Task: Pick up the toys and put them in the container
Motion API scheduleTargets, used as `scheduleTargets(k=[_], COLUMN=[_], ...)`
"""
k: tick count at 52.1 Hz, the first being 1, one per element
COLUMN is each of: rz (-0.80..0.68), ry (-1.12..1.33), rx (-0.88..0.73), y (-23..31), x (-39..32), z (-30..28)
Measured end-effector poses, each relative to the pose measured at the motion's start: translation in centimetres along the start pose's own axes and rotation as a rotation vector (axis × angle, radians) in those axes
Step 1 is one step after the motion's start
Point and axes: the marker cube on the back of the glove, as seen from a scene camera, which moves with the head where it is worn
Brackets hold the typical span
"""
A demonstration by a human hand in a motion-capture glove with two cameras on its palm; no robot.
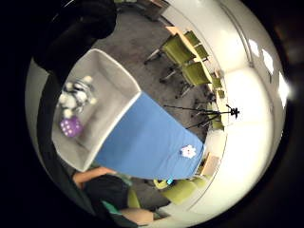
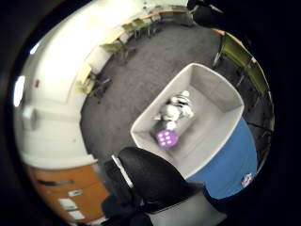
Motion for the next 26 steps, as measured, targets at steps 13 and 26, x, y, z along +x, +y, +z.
scheduleTargets(k=[13, 26], rz=[0.136, 0.522], ry=[0.178, 0.188], rx=[0.026, 0.002], y=[8.1, 25.3], x=[12.5, 37.6], z=[-2.7, -4.6])
